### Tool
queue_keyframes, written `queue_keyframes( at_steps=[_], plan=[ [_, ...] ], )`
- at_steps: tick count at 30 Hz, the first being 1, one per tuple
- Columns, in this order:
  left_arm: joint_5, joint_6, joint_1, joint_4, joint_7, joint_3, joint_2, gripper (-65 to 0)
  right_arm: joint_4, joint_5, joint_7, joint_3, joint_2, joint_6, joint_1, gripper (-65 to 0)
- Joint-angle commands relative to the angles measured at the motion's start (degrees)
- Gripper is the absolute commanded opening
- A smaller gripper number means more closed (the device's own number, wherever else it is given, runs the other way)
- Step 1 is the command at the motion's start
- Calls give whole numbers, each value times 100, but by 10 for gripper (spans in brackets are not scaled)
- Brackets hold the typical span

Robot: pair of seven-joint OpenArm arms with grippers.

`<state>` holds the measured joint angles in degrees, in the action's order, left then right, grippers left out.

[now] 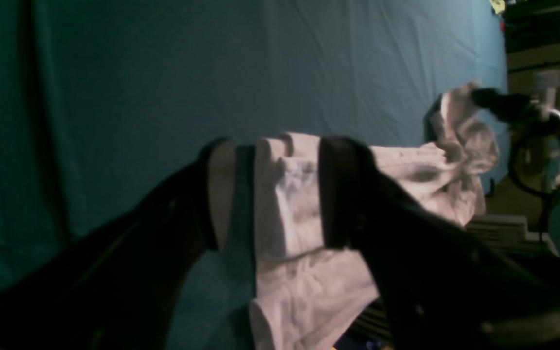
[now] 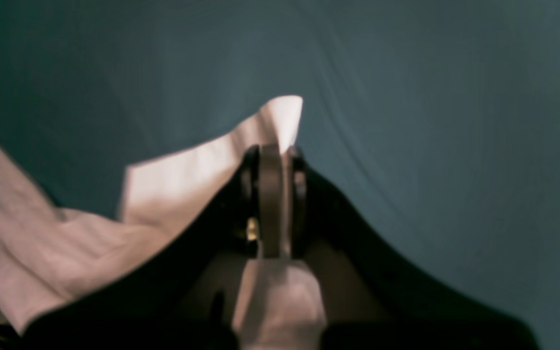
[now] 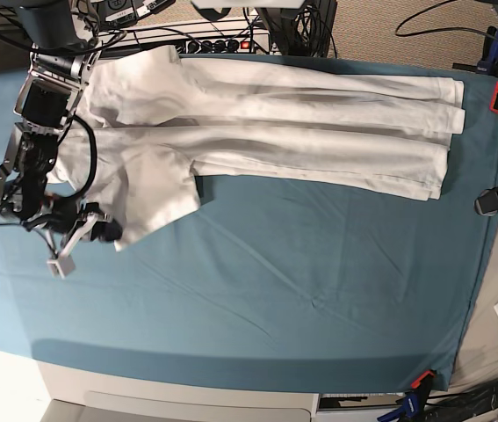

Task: Fold the T-shirt properly
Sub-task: 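Grasp the sleeve with the right gripper and fold it onto the shirt, then press the folded sleeve flat with the right gripper, then release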

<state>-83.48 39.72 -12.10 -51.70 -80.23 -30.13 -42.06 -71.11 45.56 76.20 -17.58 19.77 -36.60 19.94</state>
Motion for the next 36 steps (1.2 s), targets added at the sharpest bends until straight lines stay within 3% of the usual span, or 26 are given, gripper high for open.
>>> queue_keyframes(
  at_steps=[1,15,25,36],
  plan=[
    [-152,28,-107,-81,23,-39,-166,-360,-289,116,-39,-24,70,-22,42,-650],
    [-152,28,-107,-81,23,-39,-160,-360,-2728,181,-4,-13,-505,-28,-2243,-650],
    [-152,28,-107,-81,23,-39,-160,-360,-4446,179,-120,-13,-501,-155,-3775,-650],
    [-152,28,-107,-81,23,-39,-160,-360,-4734,433,-184,-13,-503,-153,-4474,-650]
  ],
)
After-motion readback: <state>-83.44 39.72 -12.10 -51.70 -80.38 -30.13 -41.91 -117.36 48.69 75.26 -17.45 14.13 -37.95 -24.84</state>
